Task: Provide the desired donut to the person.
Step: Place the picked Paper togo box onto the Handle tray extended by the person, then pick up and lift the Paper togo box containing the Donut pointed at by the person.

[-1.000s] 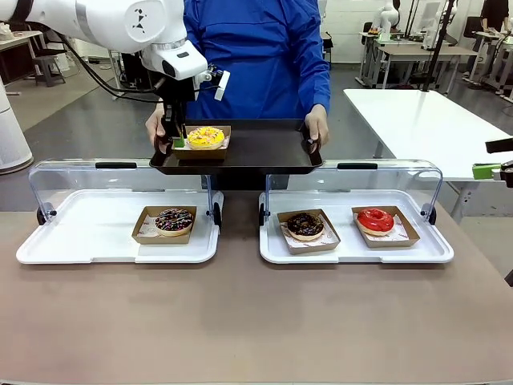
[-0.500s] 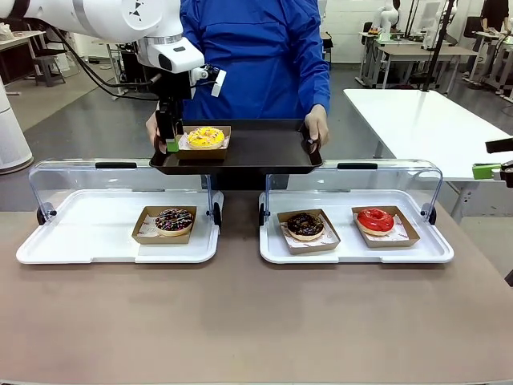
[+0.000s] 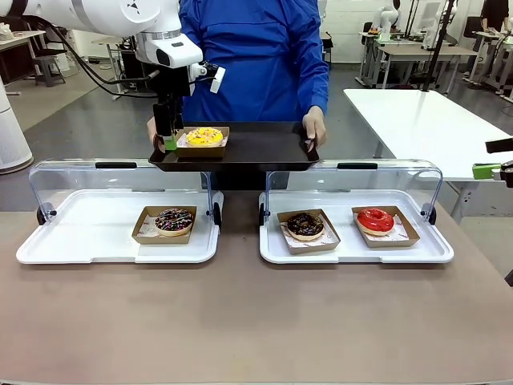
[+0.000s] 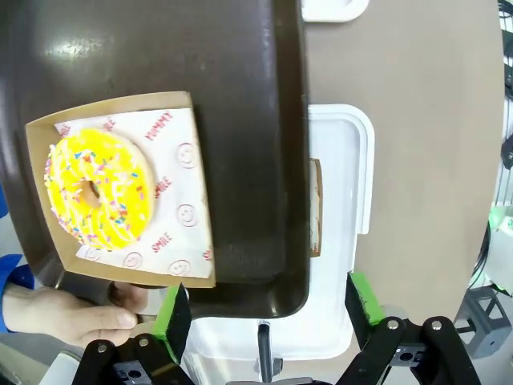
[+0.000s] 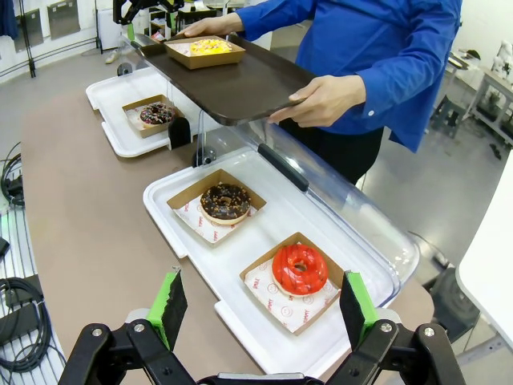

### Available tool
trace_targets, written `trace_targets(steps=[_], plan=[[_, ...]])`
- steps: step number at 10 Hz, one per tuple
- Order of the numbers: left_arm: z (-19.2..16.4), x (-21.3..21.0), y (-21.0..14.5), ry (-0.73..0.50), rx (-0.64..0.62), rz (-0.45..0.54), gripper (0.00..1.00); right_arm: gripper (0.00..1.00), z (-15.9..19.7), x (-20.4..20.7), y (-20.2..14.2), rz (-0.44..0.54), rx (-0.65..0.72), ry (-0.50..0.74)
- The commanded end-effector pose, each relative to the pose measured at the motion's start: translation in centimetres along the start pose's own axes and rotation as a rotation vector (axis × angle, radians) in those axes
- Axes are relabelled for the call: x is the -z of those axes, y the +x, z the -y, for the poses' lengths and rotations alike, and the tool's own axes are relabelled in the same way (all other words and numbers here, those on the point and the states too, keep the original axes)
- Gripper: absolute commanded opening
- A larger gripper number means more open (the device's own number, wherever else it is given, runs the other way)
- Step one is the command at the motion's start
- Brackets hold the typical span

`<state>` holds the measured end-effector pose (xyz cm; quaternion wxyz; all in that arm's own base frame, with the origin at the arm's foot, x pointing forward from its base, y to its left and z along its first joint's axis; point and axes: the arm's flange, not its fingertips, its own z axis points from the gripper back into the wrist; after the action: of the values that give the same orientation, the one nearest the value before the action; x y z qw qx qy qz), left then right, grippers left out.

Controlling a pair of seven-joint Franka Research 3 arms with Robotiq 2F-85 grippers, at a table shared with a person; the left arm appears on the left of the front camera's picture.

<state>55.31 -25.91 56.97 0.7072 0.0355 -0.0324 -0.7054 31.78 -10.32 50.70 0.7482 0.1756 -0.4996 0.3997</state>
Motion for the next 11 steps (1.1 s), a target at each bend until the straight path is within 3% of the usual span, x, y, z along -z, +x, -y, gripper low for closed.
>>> trace_targets(steps=[1, 11], plan=[[-0.07, 0.07, 0.23, 0.012, -0.009, 0.004, 1.00, 1.00, 0.40, 0.36, -0.05, 0.032, -0.007, 0.000], [-0.07, 0.07, 0.23, 0.012, -0.009, 0.004, 1.00, 1.00, 0.40, 0.36, -0.05, 0.032, -0.007, 0.000]])
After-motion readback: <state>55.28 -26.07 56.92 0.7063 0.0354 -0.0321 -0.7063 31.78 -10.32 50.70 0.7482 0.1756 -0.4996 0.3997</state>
